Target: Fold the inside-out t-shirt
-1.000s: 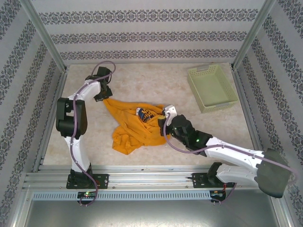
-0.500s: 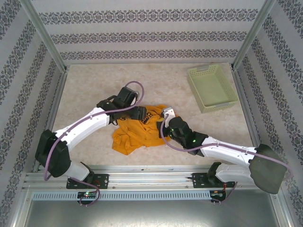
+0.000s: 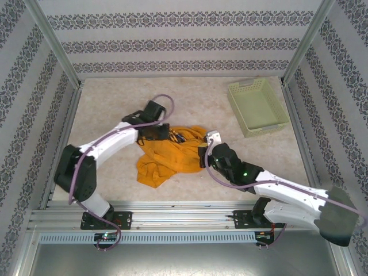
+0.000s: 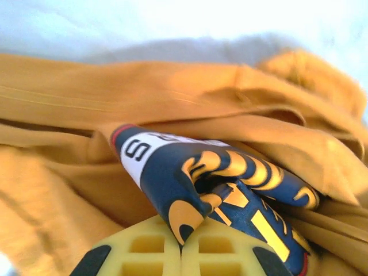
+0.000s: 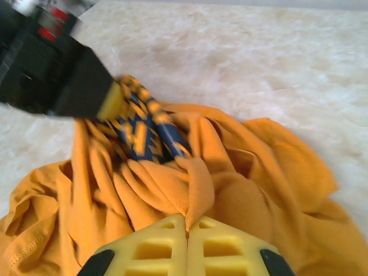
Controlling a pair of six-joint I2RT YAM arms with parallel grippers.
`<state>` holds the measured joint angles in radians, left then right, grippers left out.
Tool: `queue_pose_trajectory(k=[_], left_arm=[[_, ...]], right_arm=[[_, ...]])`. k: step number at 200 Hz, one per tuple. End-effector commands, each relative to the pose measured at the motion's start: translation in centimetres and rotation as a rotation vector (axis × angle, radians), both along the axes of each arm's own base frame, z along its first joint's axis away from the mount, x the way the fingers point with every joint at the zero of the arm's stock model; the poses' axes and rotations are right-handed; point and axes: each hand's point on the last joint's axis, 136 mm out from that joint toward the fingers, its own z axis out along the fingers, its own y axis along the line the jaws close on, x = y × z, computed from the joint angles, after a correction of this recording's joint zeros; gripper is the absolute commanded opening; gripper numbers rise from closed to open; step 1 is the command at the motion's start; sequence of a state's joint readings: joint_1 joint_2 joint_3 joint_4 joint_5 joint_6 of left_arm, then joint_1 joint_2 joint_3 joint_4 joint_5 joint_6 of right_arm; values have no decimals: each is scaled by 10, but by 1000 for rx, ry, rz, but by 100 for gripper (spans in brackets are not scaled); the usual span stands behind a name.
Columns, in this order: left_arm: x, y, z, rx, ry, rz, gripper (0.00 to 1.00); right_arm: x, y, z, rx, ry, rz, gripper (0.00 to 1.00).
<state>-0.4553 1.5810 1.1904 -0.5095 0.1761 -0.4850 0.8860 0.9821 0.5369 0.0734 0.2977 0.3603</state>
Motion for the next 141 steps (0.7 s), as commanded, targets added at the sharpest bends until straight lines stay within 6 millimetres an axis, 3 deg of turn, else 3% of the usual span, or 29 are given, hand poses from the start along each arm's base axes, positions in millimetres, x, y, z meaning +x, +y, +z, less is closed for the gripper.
queue_pose_trajectory(k=[1, 18, 29, 52, 54, 63, 83, 93, 114, 141], left_arm=[[17, 69, 57, -142, -163, 262, 0], [12, 106, 71, -225, -222, 379, 0], [8, 113, 70, -263, -235, 395, 0], [3, 88, 49, -360, -161, 300, 0], [2, 84, 48, -373, -154, 285, 0], [-2, 72, 35, -400, -112, 251, 0], [-12, 63, 7, -362, -58, 229, 0], [-17, 63, -1, -354, -41, 225, 0], [-24, 63, -5, -354, -41, 213, 0], [-32, 67, -5, -329, -52, 209, 0]], right_arm=[[1, -41, 6, -47, -33, -107, 0], [-2, -66, 3, -27, -25, -170, 0], [-5, -77, -6, -4, 1, -201, 0], [-8, -84, -36, 79, 91, -230, 0], [-10, -85, -46, 73, 112, -230, 0], [-12, -81, -60, 92, 153, -223, 0], [-13, -79, -80, 63, 238, -239, 0], [-14, -84, -86, 11, 265, -260, 15], [-5, -83, -60, -58, 242, -255, 43], [5, -64, -31, -98, 228, -182, 65]])
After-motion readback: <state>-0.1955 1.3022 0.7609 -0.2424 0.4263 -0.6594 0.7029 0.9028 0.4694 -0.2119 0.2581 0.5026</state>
